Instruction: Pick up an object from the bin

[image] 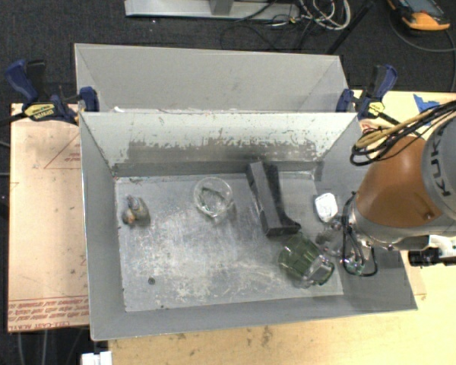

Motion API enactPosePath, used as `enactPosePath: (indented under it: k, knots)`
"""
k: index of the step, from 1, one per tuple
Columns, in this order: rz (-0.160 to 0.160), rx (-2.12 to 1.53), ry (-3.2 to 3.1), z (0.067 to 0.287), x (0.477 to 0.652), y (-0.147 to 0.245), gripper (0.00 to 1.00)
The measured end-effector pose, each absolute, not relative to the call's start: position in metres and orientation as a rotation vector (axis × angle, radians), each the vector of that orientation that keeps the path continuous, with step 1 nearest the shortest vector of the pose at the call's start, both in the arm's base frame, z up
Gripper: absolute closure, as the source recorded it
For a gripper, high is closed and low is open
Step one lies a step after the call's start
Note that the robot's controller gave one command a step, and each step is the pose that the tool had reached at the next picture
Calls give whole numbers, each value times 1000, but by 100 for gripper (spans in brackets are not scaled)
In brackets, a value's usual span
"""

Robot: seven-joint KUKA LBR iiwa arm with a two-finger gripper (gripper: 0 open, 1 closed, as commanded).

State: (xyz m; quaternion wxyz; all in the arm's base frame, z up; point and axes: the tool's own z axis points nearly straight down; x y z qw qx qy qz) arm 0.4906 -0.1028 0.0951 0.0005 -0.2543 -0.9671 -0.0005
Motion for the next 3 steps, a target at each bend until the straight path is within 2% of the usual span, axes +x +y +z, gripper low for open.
enactPosePath:
  k: [1,3]
  knots:
    - [9,-546,-3126,83,496,-102,100]
    - [8,-544,-3123,86,495,-102,100]
